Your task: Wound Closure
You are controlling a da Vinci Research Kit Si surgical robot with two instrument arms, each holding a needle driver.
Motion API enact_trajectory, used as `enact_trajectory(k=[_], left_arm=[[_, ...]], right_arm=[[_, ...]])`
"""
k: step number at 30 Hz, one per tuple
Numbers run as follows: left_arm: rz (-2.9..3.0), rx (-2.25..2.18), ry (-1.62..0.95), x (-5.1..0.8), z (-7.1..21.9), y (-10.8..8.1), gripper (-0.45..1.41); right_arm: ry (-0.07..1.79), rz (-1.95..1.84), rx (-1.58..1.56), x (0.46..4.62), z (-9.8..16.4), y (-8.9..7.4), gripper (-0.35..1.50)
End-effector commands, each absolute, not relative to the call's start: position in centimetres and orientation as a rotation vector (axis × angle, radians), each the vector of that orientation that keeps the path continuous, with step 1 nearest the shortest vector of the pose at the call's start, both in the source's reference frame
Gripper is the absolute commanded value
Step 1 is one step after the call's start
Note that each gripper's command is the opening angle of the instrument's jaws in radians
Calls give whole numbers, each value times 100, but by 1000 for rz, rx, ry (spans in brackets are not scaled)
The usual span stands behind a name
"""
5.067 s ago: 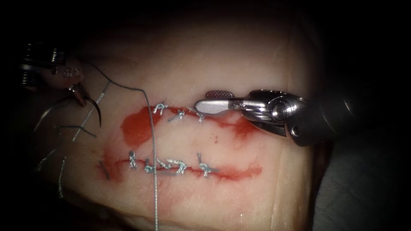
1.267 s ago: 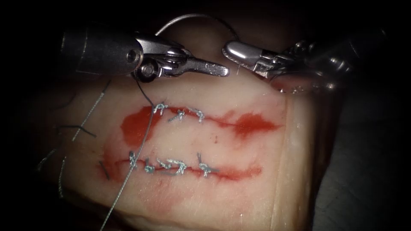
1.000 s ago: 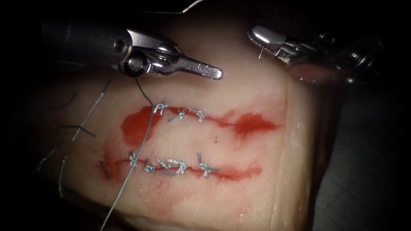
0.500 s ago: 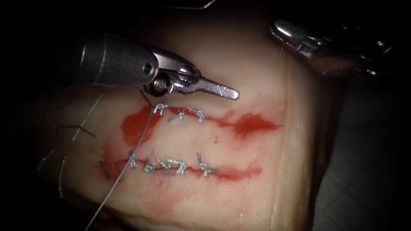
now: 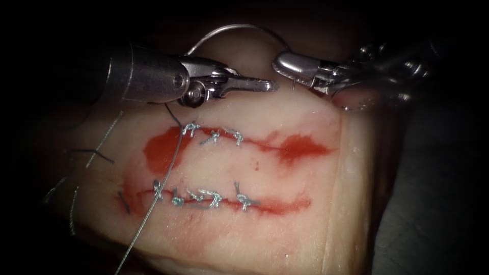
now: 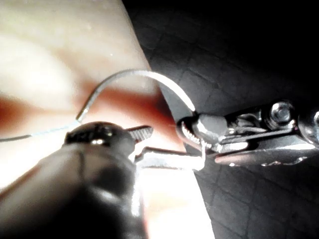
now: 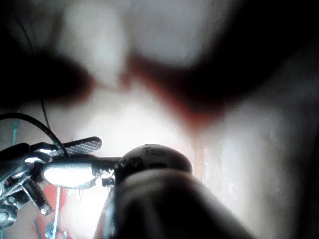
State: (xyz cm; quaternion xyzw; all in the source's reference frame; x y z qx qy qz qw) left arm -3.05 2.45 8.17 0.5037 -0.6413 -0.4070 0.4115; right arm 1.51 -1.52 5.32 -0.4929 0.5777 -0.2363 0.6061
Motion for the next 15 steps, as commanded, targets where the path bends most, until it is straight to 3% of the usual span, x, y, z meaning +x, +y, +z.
enact_trajectory(k=[1,10,15], left_arm=[[-1012,1254,-1648,-310,821,248,76],[-1051,1159,-1714,-309,817,255,88],[-1200,1032,-1739,-308,817,255,81]], right_arm=[[1337,-543,-1144,162,535,-152,-35],[1339,-542,-1142,161,534,-151,-35],[1320,-551,-1155,154,534,-148,-35]])
